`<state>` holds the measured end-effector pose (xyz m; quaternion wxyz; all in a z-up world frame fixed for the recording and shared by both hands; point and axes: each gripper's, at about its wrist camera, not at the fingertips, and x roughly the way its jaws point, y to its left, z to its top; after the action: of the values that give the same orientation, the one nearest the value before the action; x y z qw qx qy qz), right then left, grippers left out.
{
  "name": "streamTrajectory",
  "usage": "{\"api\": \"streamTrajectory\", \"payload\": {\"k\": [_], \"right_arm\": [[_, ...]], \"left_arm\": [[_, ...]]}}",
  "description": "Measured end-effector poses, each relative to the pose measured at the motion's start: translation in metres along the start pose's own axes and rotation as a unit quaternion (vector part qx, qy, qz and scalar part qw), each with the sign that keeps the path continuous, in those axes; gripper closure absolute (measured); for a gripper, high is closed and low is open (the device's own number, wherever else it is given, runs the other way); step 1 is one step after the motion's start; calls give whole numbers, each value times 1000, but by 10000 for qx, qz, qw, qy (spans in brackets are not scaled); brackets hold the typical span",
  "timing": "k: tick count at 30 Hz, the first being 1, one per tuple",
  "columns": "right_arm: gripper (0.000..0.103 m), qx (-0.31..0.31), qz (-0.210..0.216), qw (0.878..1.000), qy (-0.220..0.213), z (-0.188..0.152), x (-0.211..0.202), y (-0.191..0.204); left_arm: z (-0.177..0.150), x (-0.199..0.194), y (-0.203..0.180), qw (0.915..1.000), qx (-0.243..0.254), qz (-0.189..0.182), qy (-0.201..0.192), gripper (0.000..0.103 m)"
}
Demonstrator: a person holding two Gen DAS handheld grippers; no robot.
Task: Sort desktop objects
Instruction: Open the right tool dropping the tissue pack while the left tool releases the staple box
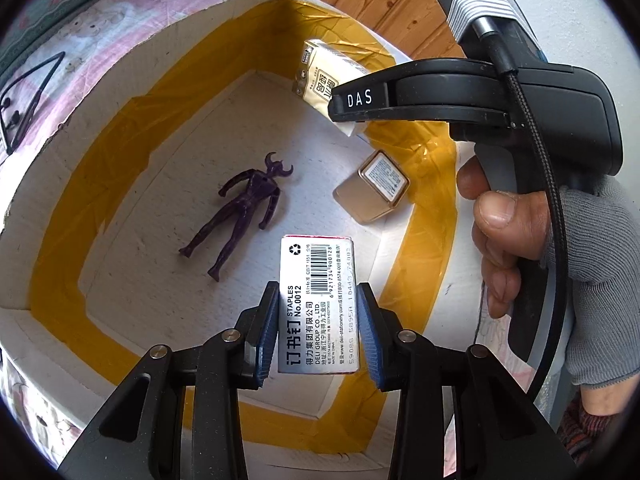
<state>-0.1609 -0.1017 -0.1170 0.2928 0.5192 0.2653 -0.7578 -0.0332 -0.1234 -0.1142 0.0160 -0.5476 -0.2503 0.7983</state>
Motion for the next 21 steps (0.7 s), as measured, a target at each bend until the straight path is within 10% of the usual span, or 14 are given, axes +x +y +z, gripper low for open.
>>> {"api": "streamTrajectory", "payload": {"k": [21], "right_arm": [[75,271,-37,9996,-71,-3,-16,-14]], "left_arm": [[5,-14,8,9983,-484,-313,9,55]]}}
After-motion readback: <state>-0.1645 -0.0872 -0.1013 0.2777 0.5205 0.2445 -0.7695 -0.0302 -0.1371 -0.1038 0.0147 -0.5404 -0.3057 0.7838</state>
